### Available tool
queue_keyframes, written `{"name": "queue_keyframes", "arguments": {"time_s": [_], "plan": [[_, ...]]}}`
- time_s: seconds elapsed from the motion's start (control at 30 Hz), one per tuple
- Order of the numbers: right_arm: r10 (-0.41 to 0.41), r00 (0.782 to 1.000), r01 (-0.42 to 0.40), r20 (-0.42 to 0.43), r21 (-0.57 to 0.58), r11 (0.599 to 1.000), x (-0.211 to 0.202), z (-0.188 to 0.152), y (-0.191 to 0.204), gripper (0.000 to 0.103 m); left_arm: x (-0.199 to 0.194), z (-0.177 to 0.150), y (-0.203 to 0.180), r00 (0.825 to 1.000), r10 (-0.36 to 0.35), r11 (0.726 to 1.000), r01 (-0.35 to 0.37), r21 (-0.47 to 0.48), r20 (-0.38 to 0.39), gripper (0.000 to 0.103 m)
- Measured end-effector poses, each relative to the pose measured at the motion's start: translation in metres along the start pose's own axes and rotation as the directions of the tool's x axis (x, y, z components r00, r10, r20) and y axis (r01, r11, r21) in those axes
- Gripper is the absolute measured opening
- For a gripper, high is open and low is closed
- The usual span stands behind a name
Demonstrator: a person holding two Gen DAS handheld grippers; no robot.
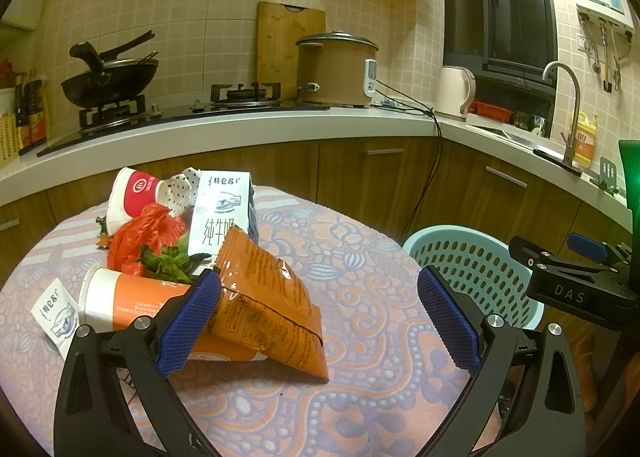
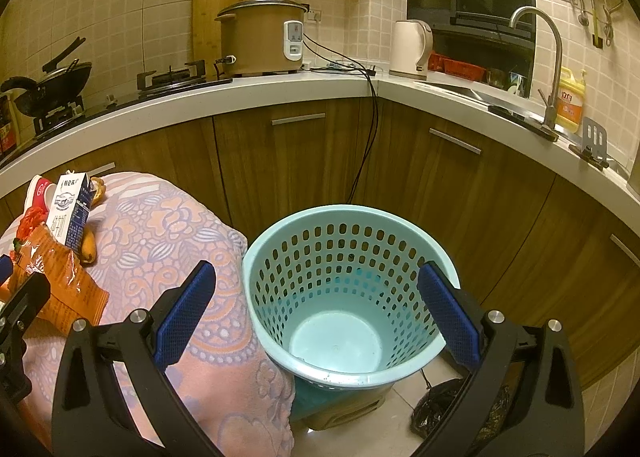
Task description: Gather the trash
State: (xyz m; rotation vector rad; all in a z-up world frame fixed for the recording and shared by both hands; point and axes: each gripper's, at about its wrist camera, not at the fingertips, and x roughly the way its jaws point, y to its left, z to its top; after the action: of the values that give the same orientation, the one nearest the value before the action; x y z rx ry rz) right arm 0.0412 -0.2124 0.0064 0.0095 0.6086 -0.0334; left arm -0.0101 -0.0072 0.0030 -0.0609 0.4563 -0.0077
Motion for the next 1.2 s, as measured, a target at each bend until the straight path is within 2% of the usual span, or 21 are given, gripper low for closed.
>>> {"name": "queue_keyframes", "arguments": {"time_s": [0.1, 0.37, 0.53, 0.63, 0.73, 0.8, 0.83, 0.87, 0.97, 1.03, 1.13, 1.2], "plan": [[0.002, 1.0, -0.002, 0.024, 0.003, 1.0, -0.001, 0.0, 0.001, 0.096, 0.0, 0.0, 0.001, 1.0, 0.002, 1.0, -0.002, 0.0, 0.0, 0.095], [0.012, 1.0, -0.012, 0.021, 0.0, 1.0, -0.004, 0.0, 0.002, 0.096, -0.003, 0.0, 0.01, 1.0, 0.023, 1.0, -0.023, -0.009, 0.005, 0.095], [0.051, 0.998, -0.05, 0.034, -0.035, 0.998, -0.013, 0.0, 0.014, 0.096, -0.029, -0.001, 0.024, 0.998, 0.053, 0.997, -0.052, -0.06, 0.015, 0.095], [0.12, 0.992, -0.118, 0.026, -0.069, 0.991, -0.018, 0.0, 0.028, 0.083, -0.049, 0.0, 0.048, 0.995, 0.104, 0.989, -0.103, -0.104, 0.008, 0.095], [0.238, 0.971, -0.234, 0.018, -0.112, 0.966, -0.024, -0.001, 0.049, 0.063, -0.067, 0.006, 0.078, 0.986, 0.167, 0.974, -0.167, -0.155, -0.007, 0.095], [0.306, 0.952, -0.299, 0.033, -0.128, 0.945, -0.03, -0.003, 0.062, 0.056, -0.074, 0.01, 0.096, 0.981, 0.195, 0.964, -0.196, -0.179, -0.02, 0.095], [0.342, 0.939, -0.333, 0.044, -0.149, 0.931, -0.034, -0.004, 0.072, 0.056, -0.077, 0.011, 0.111, 0.977, 0.208, 0.956, -0.213, -0.201, -0.042, 0.095], [0.347, 0.937, -0.333, 0.037, -0.197, 0.922, -0.032, -0.005, 0.084, 0.056, -0.078, 0.012, 0.117, 0.977, 0.208, 0.953, -0.215, -0.212, -0.055, 0.095], [0.45, 0.893, -0.441, -0.01, -0.223, 0.869, -0.043, -0.003, 0.108, 0.056, -0.082, 0.01, 0.144, 0.969, 0.226, 0.939, -0.243, -0.244, -0.097, 0.093], [0.485, 0.874, -0.478, -0.036, -0.248, 0.842, -0.046, 0.0, 0.123, 0.056, -0.08, 0.007, 0.152, 0.966, 0.225, 0.932, -0.251, -0.262, -0.126, 0.091], [0.515, 0.854, -0.513, -0.076, -0.293, 0.807, -0.046, 0.0, 0.15, 0.056, -0.076, 0.004, 0.159, 0.972, 0.182, 0.932, -0.22, -0.29, -0.151, 0.087], [0.531, 0.839, -0.54, -0.121, -0.302, 0.785, -0.04, -0.001, 0.161, 0.056, -0.071, 0.005, 0.149, 0.974, 0.154, 0.935, -0.197, -0.293, -0.165, 0.087]]}}
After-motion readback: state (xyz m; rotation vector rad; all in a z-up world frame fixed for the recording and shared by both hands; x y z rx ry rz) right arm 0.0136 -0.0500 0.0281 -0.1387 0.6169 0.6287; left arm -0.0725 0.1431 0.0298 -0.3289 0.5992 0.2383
